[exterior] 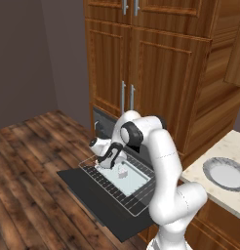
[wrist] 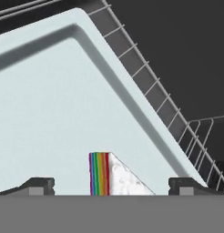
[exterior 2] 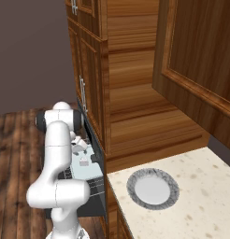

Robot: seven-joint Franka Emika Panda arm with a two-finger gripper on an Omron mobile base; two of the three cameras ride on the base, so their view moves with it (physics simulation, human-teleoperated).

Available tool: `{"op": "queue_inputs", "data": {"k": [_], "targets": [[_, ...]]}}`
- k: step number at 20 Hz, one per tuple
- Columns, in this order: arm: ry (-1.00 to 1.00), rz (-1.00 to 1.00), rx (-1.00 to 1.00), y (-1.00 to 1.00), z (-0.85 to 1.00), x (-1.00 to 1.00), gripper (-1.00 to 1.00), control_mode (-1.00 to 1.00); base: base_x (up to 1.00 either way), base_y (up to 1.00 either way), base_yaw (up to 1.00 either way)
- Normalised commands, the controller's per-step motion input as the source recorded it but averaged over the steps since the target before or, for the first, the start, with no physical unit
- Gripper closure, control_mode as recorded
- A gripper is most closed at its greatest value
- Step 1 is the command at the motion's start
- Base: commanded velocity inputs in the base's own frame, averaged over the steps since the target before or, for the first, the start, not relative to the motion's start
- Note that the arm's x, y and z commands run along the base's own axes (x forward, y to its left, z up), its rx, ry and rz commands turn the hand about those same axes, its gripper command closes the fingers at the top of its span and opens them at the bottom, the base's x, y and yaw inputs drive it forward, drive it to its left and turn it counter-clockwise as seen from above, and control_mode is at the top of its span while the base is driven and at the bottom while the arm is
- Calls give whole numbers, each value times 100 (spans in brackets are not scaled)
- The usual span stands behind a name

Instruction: Take the baked cake out of the oven and place it on the plate for cooling. Then close the oven door.

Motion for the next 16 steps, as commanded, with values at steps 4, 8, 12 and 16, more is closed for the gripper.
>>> {"op": "queue_inputs", "data": {"k": [4,8,12,16], "targets": [[-4,0,5,-4,-4,0,-100,-100,0,0,0],[-5,0,4,-11,0,0,-100,-100,0,0,0],[-6,0,5,-16,-1,-2,-100,-100,0,0,0],[-4,0,5,-16,-8,-9,-100,-100,0,0,0]]}}
